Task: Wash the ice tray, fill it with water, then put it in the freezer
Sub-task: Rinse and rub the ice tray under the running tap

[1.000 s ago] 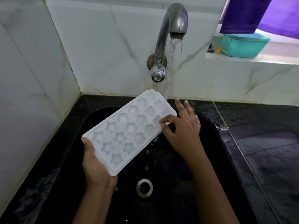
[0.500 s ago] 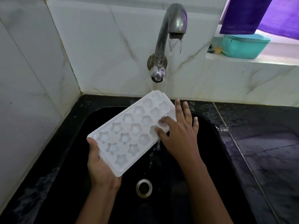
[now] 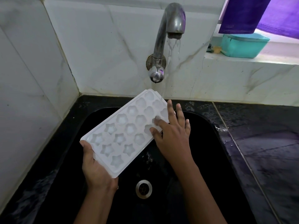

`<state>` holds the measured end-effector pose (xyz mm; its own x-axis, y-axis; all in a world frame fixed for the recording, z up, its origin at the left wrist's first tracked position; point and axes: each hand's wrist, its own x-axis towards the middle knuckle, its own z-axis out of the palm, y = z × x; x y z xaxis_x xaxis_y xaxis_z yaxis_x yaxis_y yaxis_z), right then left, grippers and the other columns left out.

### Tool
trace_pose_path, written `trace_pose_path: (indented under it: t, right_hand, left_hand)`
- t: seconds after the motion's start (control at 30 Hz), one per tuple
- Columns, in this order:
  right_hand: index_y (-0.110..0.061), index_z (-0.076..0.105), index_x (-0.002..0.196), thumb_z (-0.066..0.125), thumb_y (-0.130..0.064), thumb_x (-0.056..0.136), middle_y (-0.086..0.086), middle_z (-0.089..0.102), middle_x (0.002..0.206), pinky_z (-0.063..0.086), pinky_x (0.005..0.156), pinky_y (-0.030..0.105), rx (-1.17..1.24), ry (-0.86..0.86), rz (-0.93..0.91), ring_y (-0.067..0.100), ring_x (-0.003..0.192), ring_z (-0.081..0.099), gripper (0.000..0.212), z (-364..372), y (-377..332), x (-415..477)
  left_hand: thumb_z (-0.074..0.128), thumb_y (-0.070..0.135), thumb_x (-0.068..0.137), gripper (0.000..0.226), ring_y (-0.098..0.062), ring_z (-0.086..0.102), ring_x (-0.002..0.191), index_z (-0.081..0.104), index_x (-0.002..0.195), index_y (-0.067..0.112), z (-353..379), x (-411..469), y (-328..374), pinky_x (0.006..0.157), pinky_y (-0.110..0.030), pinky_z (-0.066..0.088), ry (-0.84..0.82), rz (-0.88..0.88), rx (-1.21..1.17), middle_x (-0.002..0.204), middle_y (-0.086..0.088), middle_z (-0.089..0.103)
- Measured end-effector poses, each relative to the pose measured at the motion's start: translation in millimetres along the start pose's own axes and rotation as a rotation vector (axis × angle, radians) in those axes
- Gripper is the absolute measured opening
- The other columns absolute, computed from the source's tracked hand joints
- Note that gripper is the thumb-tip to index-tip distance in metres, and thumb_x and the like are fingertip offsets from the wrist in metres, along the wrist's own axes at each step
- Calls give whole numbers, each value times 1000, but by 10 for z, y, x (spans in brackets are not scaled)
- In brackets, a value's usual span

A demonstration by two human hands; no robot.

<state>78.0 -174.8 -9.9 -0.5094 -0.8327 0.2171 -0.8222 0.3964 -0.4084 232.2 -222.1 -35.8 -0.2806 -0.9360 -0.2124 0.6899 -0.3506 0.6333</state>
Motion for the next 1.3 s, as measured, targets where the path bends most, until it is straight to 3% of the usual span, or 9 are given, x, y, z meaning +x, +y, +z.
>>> trace_pose_path:
  t: [0.13, 0.27, 0.53, 0.7, 0.93, 1.03, 1.17, 1.3]
  right_hand:
    - [-29, 63, 113, 51, -45, 91, -5, -6, 159, -6, 113, 48, -42, 25, 58, 16, 144, -16, 30, -1, 15, -10]
    - [-33, 51, 126, 42, -42, 95, -4, -18, 157, -6, 114, 49, -47, -27, 54, 16, 142, -24, 34, 68, -38, -14]
    - [-30, 62, 109, 48, -50, 91, -5, -8, 159, -8, 113, 48, -63, 21, 95, 15, 144, -19, 31, 32, 43, -11]
    - [-27, 60, 119, 46, -46, 94, -5, -13, 158, -6, 113, 49, -14, 76, 30, 15, 143, -19, 34, 104, -24, -10]
    - [-26, 69, 97, 59, -48, 86, -4, 6, 159, -3, 113, 49, 1, 142, 35, 17, 146, -7, 27, 54, 71, 2]
    - [-28, 66, 103, 56, -50, 87, -3, 0, 159, -3, 113, 49, -17, 156, 49, 17, 146, -9, 29, 88, 70, 7]
    - [-26, 68, 106, 57, -41, 88, -1, 8, 159, 4, 113, 52, 18, 200, -19, 19, 146, -2, 26, 178, 13, 0]
    - [-26, 70, 96, 62, -41, 84, 0, 17, 157, 5, 113, 51, 20, 227, -13, 20, 146, 4, 22, 138, 59, 6]
  left_hand:
    - [28, 61, 92, 66, -29, 63, 112, 50, 135, 15, 14, -11, -16, 82, -41, 57, 14, 3, -12, 127, -11, 63]
    - [26, 58, 95, 60, -25, 67, 105, 55, 128, 17, 46, -22, -17, 71, -35, 59, 17, 10, -11, 119, -8, 68]
    - [27, 60, 92, 66, -29, 64, 110, 51, 133, 14, 48, -38, -26, 74, -36, 58, 5, -13, -3, 125, -11, 64]
    - [27, 59, 92, 66, -28, 65, 109, 51, 133, 14, 73, -51, -21, 72, -35, 58, -20, -14, -38, 123, -11, 65]
    - [26, 59, 93, 66, -28, 64, 111, 50, 135, 14, 37, -42, -27, 74, -35, 58, -9, -9, -23, 126, -11, 64]
    - [28, 59, 92, 67, -29, 63, 113, 49, 136, 13, 50, -43, -39, 75, -36, 57, -7, 8, -9, 128, -12, 62]
    - [25, 57, 95, 65, -27, 64, 111, 50, 135, 13, 26, -25, -30, 75, -34, 58, 0, 52, -6, 125, -10, 64]
    - [24, 57, 95, 65, -27, 63, 113, 48, 137, 14, 10, -15, -26, 78, -36, 58, -3, 67, 15, 127, -10, 63]
